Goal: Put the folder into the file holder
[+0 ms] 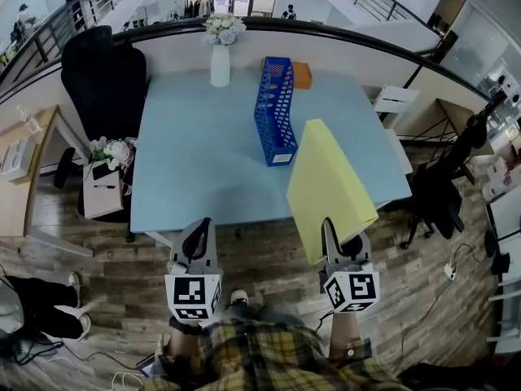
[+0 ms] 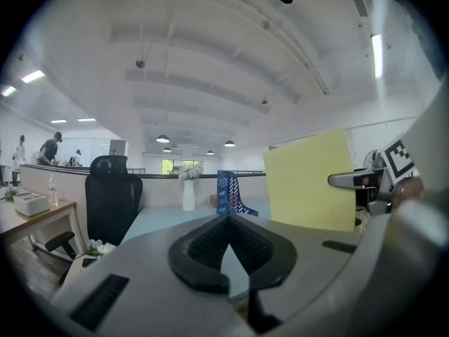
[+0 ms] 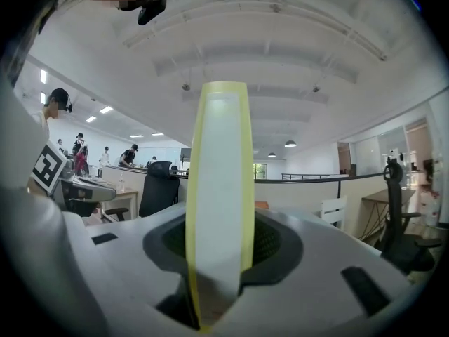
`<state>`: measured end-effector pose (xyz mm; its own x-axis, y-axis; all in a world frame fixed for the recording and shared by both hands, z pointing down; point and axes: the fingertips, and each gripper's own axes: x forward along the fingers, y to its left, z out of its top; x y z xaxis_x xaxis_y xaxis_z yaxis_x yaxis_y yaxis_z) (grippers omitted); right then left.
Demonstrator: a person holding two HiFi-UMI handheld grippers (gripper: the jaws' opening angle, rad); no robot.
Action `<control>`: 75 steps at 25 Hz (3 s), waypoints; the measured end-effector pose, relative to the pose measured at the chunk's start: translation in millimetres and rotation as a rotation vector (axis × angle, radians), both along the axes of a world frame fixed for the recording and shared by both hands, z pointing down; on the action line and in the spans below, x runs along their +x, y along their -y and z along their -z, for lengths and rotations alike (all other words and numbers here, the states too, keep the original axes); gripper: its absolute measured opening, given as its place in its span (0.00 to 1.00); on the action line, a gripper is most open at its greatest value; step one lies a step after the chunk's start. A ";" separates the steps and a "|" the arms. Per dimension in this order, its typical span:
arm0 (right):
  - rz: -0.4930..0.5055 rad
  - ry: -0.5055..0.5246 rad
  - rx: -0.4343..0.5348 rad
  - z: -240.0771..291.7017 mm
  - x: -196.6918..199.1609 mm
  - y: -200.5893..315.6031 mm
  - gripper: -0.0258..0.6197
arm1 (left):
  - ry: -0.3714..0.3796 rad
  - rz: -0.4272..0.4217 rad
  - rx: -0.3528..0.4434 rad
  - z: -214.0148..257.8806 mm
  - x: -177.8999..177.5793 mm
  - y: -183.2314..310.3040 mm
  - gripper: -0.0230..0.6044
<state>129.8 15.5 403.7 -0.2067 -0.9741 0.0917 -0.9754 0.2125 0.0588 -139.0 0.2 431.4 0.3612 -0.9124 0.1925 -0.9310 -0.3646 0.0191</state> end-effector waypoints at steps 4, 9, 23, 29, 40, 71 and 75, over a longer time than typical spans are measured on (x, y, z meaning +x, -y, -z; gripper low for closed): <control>-0.020 -0.007 -0.004 3.4 -0.8 2.8 0.28 | 0.002 -0.016 -0.012 -3.9 -2.5 7.2 0.03; -0.031 -0.017 -0.009 1.9 -0.6 12.3 0.28 | -0.007 -0.021 -0.019 -9.2 -0.6 20.3 0.03; -0.077 -0.039 0.004 5.0 37.4 99.0 0.28 | -0.004 -0.031 -0.002 -5.0 26.4 108.3 0.03; -0.065 -0.039 0.016 11.1 56.0 152.1 0.28 | -0.005 -0.018 0.019 5.0 44.5 159.1 0.03; 0.032 -0.036 0.038 14.7 63.2 229.4 0.28 | 0.023 0.026 0.040 16.9 71.5 217.8 0.03; 0.003 0.010 0.132 53.9 34.6 219.1 0.28 | 0.028 -0.064 0.029 11.1 77.2 231.4 0.03; 0.020 0.013 0.147 62.4 26.0 218.4 0.28 | 0.027 -0.064 0.031 12.5 76.0 229.8 0.03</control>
<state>155.8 -202.9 341.2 -0.2268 -0.9724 -0.0547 -0.9718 0.2223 0.0784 -63.0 -229.7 418.9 0.4140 -0.8933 0.1748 -0.9058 -0.4234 -0.0184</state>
